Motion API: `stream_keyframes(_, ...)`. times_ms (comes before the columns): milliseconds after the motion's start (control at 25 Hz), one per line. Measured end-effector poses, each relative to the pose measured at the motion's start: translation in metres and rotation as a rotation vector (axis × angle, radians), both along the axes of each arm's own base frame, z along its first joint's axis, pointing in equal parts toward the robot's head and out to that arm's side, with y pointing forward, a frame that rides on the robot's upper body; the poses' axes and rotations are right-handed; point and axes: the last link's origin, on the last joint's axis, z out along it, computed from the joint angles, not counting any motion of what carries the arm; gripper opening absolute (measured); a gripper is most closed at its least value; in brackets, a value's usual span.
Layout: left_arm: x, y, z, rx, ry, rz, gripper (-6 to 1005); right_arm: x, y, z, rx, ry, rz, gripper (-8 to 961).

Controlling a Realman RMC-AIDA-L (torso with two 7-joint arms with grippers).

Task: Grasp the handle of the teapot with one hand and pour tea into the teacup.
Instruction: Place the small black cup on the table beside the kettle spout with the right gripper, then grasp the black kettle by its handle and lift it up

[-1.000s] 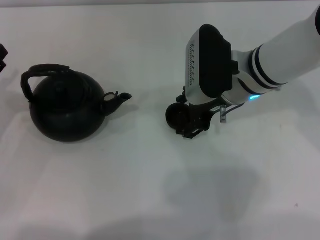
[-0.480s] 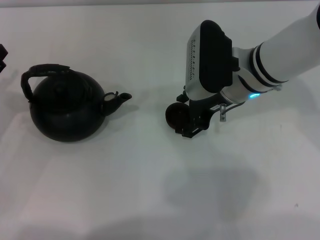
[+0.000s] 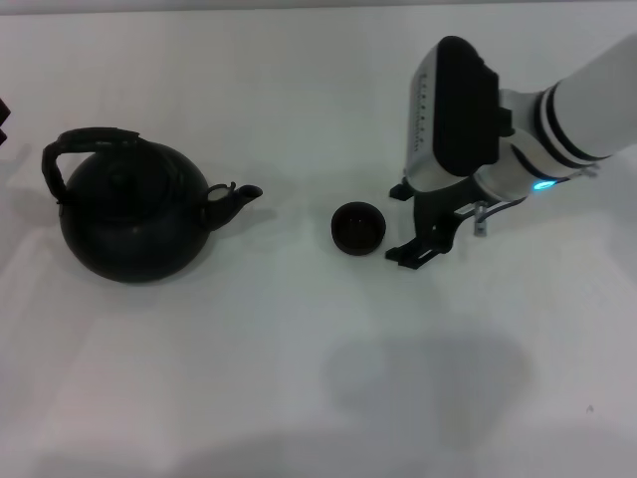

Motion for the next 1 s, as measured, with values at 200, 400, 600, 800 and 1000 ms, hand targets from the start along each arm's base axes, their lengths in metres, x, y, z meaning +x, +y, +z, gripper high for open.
stream_keyframes(200,0.0,-0.001,0.0,0.0,-0.001,0.001,693,0.019,0.005,0.014,0.065,-0.033,-0.034,853)
stream_keyframes(400,0.001,-0.005,0.0,-0.007,-0.012,-0.013,694,0.055,0.021,0.058,0.238,-0.07,-0.128,855)
stream_keyframes(600,0.004,-0.022,0.005,-0.022,-0.017,-0.067,694,0.08,0.032,0.12,0.454,0.048,-0.194,854)
stream_keyframes(800,0.005,-0.064,0.016,-0.068,-0.028,-0.13,693,0.094,0.028,0.155,0.631,0.241,-0.178,852)
stream_keyframes(1000,-0.004,-0.101,0.028,-0.115,-0.01,-0.092,694,0.107,0.026,0.169,0.74,0.35,-0.183,849)
